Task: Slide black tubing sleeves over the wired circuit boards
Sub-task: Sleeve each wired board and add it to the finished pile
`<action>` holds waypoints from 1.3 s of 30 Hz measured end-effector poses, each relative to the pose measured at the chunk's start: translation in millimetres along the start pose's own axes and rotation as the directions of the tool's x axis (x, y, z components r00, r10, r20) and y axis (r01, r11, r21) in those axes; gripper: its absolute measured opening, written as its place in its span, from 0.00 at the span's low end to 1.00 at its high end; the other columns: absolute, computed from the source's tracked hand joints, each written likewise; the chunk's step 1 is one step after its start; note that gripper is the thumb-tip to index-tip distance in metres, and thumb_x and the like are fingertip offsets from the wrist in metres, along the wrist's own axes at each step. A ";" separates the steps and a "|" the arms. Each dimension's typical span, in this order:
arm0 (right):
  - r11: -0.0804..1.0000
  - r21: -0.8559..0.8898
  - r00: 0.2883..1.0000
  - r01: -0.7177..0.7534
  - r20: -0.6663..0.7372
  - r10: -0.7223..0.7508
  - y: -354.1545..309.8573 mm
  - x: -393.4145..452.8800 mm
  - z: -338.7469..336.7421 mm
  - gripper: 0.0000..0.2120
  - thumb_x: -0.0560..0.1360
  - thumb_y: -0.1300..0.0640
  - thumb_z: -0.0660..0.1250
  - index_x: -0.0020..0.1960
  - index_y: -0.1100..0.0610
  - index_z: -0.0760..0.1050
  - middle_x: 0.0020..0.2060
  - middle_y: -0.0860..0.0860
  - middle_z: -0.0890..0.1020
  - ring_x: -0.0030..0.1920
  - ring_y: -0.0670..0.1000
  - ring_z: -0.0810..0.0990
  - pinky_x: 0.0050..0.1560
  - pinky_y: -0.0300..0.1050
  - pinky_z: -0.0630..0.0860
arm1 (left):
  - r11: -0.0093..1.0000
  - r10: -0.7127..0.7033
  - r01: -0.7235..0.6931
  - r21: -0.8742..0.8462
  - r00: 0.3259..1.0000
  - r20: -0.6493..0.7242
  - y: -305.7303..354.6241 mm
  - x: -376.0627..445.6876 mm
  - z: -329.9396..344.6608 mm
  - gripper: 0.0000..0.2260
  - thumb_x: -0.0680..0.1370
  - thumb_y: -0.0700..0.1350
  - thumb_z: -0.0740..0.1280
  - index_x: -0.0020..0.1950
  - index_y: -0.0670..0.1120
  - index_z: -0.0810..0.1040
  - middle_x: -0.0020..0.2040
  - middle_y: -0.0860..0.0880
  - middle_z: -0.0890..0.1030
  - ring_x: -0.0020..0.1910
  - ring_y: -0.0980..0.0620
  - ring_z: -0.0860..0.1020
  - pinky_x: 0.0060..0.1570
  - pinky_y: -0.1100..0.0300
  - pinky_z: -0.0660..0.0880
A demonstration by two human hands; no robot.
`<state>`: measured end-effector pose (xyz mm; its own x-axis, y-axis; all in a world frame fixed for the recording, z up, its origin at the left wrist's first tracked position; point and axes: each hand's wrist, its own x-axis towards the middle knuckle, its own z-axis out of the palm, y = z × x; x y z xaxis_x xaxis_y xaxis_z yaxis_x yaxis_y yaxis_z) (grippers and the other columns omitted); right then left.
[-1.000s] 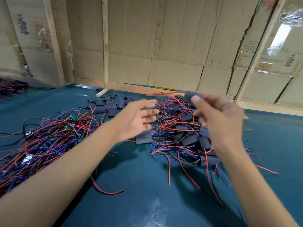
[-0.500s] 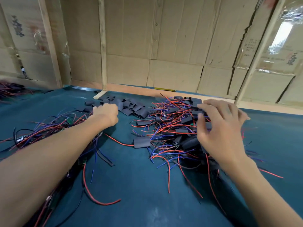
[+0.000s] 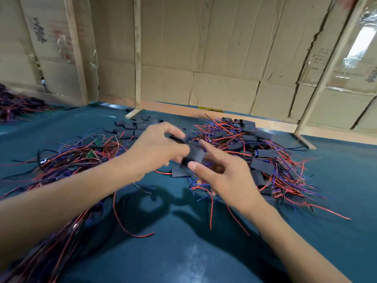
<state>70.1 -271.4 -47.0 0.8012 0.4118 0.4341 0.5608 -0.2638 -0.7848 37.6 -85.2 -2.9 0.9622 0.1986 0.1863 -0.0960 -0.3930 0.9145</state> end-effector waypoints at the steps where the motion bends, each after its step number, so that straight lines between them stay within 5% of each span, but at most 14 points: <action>1: 0.997 0.071 0.998 -0.011 0.063 0.006 0.4 -2.0 3.2 0.25 0.76 0.55 0.75 0.71 0.49 0.75 0.35 0.41 0.84 0.25 0.40 0.77 0.26 0.35 0.72 | 0.998 -0.030 0.031 -0.063 1.000 0.005 -5.8 -15.9 7.7 0.19 0.61 0.47 0.71 0.51 0.51 0.78 0.34 0.47 0.85 0.32 0.56 0.81 0.28 0.63 0.72; 6: 0.960 0.251 0.977 -0.120 0.200 0.070 -2.3 -1.3 10.1 0.16 0.77 0.68 0.71 0.64 0.59 0.79 0.34 0.45 0.84 0.27 0.47 0.81 0.22 0.40 0.74 | 0.903 -0.216 0.234 -0.360 0.972 0.091 -37.8 -41.1 9.5 0.15 0.67 0.39 0.79 0.51 0.45 0.80 0.41 0.45 0.86 0.39 0.51 0.85 0.33 0.61 0.73; 7: 0.944 0.289 0.974 -0.158 0.202 0.101 -3.1 0.5 8.5 0.16 0.77 0.69 0.70 0.63 0.59 0.79 0.36 0.47 0.85 0.28 0.49 0.82 0.22 0.39 0.74 | 0.950 -0.159 0.177 -0.256 0.983 0.092 -41.6 -37.3 3.5 0.11 0.71 0.41 0.77 0.50 0.45 0.80 0.42 0.45 0.86 0.40 0.51 0.86 0.33 0.61 0.74; 9: 0.916 0.330 0.969 -0.228 0.170 0.180 -2.1 4.4 3.3 0.15 0.76 0.70 0.70 0.60 0.58 0.79 0.41 0.53 0.85 0.27 0.51 0.81 0.18 0.38 0.70 | 0.965 0.045 -0.051 0.255 0.999 0.027 -49.3 -20.6 -14.9 0.06 0.76 0.47 0.74 0.50 0.49 0.80 0.45 0.51 0.84 0.44 0.55 0.83 0.41 0.59 0.79; 11: 0.873 0.370 0.948 -0.318 0.144 0.284 1.4 8.7 -2.9 0.15 0.76 0.69 0.70 0.60 0.58 0.79 0.43 0.54 0.85 0.24 0.50 0.77 0.17 0.37 0.65 | 0.663 0.148 -0.108 0.741 0.989 0.012 -52.3 -0.6 -36.9 0.13 0.76 0.54 0.71 0.59 0.53 0.77 0.53 0.52 0.72 0.54 0.51 0.75 0.60 0.54 0.74; 12: 0.851 0.387 0.935 -0.355 0.149 0.322 3.6 10.5 -5.3 0.14 0.76 0.69 0.70 0.60 0.58 0.78 0.44 0.52 0.86 0.24 0.50 0.74 0.17 0.36 0.63 | 0.523 0.088 -0.039 0.851 0.996 -0.009 -53.7 8.7 -47.5 0.19 0.76 0.57 0.70 0.63 0.52 0.74 0.55 0.49 0.66 0.58 0.47 0.70 0.63 0.51 0.70; 16: 0.796 0.453 0.914 -0.402 0.151 0.376 12.8 14.9 -12.1 0.12 0.76 0.69 0.66 0.58 0.60 0.76 0.49 0.56 0.87 0.25 0.49 0.68 0.20 0.35 0.58 | 0.167 -0.287 0.250 0.954 0.938 -0.195 -54.4 28.2 -70.9 0.30 0.75 0.62 0.68 0.68 0.43 0.68 0.64 0.40 0.68 0.65 0.37 0.66 0.60 0.46 0.70; 20: 0.780 0.479 0.912 -0.404 0.147 0.383 16.0 16.8 -14.9 0.12 0.76 0.67 0.66 0.59 0.59 0.77 0.49 0.58 0.87 0.25 0.49 0.66 0.21 0.36 0.60 | 0.289 -0.197 0.175 0.941 0.973 -0.120 -55.7 33.0 -76.9 0.07 0.76 0.47 0.67 0.45 0.43 0.75 0.41 0.46 0.77 0.44 0.44 0.76 0.44 0.56 0.74; 24: 0.720 0.534 0.894 -0.443 0.212 0.393 17.3 17.0 -16.5 0.15 0.77 0.67 0.65 0.61 0.57 0.78 0.52 0.61 0.86 0.29 0.50 0.69 0.23 0.39 0.65 | 0.516 -0.227 0.203 0.832 0.969 -0.095 -52.5 35.6 -75.8 0.07 0.73 0.46 0.74 0.47 0.44 0.84 0.45 0.44 0.84 0.46 0.43 0.82 0.49 0.53 0.80; 26: 0.678 0.568 0.882 -0.466 0.244 0.402 17.9 16.9 -15.3 0.15 0.78 0.67 0.64 0.64 0.58 0.77 0.54 0.63 0.85 0.30 0.51 0.71 0.24 0.40 0.68 | 0.551 -0.202 0.188 0.813 0.975 -0.088 -52.1 36.2 -73.6 0.06 0.73 0.46 0.72 0.45 0.45 0.85 0.44 0.43 0.85 0.47 0.43 0.82 0.48 0.52 0.79; 29: 0.621 0.611 0.869 -0.491 0.293 0.400 18.0 17.5 -14.9 0.15 0.80 0.64 0.64 0.66 0.59 0.76 0.55 0.64 0.84 0.32 0.52 0.76 0.26 0.41 0.73 | 0.442 -0.144 0.194 0.876 0.979 -0.144 -49.0 40.4 -69.6 0.08 0.77 0.53 0.68 0.48 0.51 0.82 0.53 0.46 0.78 0.60 0.40 0.72 0.54 0.50 0.69; 34: 0.600 0.622 0.863 -0.503 0.324 0.387 17.4 17.7 -17.0 0.15 0.79 0.63 0.65 0.66 0.58 0.77 0.54 0.62 0.85 0.36 0.52 0.82 0.29 0.41 0.78 | 0.126 -0.327 0.221 0.967 0.930 -0.170 -47.8 36.1 -57.7 0.22 0.70 0.72 0.68 0.41 0.53 0.71 0.53 0.47 0.65 0.62 0.42 0.62 0.56 0.48 0.63; 39: 0.616 0.603 0.861 -0.507 0.318 0.397 16.0 15.4 -14.0 0.15 0.80 0.64 0.65 0.65 0.57 0.78 0.42 0.56 0.86 0.35 0.52 0.83 0.28 0.40 0.78 | 0.188 -0.191 0.181 0.965 0.971 -0.145 -54.8 31.6 -47.6 0.11 0.73 0.57 0.67 0.49 0.52 0.79 0.54 0.47 0.69 0.54 0.44 0.60 0.51 0.48 0.59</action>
<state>94.4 -281.4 -46.7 0.8463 0.5269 -0.0786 -0.1866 0.1551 -0.9701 61.1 -14.6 -30.0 0.9157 0.3977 0.0584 0.4019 -0.9047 -0.1411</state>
